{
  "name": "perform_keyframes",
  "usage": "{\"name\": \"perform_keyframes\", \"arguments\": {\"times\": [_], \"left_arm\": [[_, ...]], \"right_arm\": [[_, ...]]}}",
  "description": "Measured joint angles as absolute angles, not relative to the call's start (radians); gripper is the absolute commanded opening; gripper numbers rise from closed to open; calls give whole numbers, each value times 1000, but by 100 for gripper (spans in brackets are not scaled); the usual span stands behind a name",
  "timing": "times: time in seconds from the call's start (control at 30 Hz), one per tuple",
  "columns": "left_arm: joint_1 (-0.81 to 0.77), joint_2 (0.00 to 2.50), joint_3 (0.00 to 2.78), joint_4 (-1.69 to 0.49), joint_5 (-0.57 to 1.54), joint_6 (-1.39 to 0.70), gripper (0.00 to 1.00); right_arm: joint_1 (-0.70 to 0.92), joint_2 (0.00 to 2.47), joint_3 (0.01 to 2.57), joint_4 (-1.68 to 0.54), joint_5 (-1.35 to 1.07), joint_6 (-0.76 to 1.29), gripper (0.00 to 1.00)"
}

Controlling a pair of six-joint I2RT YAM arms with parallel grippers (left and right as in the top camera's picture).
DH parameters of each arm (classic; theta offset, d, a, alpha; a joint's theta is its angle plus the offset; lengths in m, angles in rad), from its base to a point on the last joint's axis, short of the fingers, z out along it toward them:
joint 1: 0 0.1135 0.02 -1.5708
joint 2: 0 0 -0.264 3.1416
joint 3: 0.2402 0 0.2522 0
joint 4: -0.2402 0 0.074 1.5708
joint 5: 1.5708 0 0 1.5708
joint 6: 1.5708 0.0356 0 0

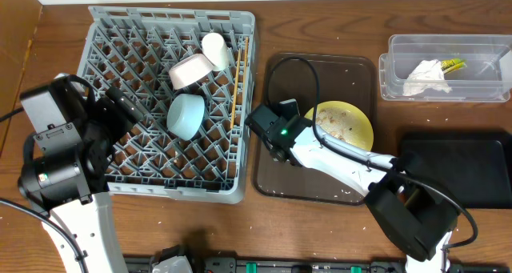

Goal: Sort waste into correct bins and load items into the dishwasher
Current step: 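Lift and tilt the yellow plate up toward the tray's right side, then slide the yellow plate rightward across the brown tray with the right gripper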

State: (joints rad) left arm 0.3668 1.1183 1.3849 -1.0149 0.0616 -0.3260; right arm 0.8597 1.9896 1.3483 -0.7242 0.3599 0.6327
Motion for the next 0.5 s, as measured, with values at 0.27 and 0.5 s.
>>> {"name": "perform_keyframes", "arguments": {"times": [0.27, 0.5], "left_arm": [[367, 1118, 1385, -1015, 62, -326, 95], [367, 1118, 1385, -1015, 62, -326, 95]], "right_arm": [[860, 1990, 1334, -715, 352, 662, 30], [860, 2018, 1334, -714, 336, 667, 29]]}}
